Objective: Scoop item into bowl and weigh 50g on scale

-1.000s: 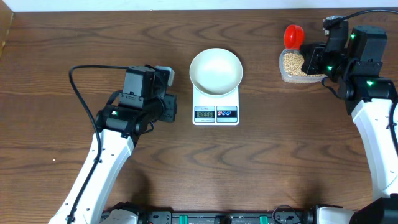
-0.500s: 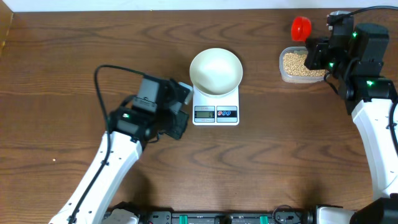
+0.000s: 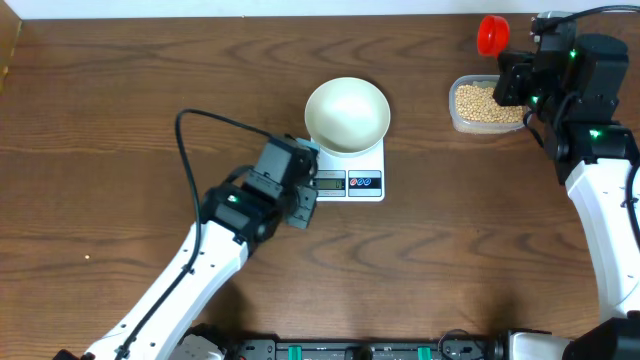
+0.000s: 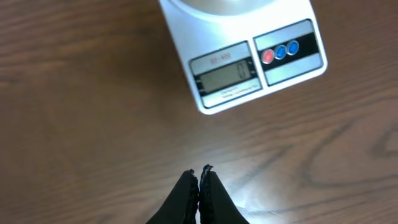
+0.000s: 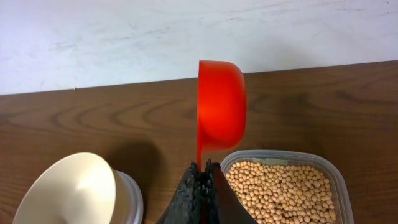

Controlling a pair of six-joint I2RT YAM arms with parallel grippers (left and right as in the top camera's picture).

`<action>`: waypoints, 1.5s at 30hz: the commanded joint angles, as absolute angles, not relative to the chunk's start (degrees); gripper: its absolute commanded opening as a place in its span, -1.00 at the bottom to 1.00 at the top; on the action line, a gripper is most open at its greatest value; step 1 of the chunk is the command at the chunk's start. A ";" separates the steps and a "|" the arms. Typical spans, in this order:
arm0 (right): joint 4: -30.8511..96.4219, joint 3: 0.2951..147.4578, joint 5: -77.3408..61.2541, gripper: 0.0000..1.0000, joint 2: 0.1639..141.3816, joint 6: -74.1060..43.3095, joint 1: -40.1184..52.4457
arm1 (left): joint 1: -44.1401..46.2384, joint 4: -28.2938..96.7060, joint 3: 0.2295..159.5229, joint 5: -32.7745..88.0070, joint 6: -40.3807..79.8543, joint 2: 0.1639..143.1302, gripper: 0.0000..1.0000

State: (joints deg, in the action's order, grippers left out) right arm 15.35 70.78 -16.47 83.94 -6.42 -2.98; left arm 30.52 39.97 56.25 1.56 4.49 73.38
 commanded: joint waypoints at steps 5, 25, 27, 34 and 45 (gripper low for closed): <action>15.20 71.88 -15.99 -0.97 83.92 -5.48 -3.03 | 34.92 40.21 55.24 -2.66 11.33 65.91 -0.86; 16.71 71.88 -15.99 -0.98 83.92 -5.48 -3.01 | 35.55 30.13 44.69 -0.49 5.82 59.48 -0.85; 16.78 71.88 -15.97 -0.97 83.92 -5.48 -3.03 | 35.55 29.28 44.69 -0.49 5.85 59.48 -0.85; 17.19 71.88 -15.97 -0.98 83.92 -5.48 -3.03 | 35.55 30.92 44.69 -0.89 5.82 60.49 -0.85; 17.54 71.88 -15.99 -0.97 83.92 -5.48 -3.01 | 35.55 30.92 44.69 -2.20 5.85 61.43 -0.07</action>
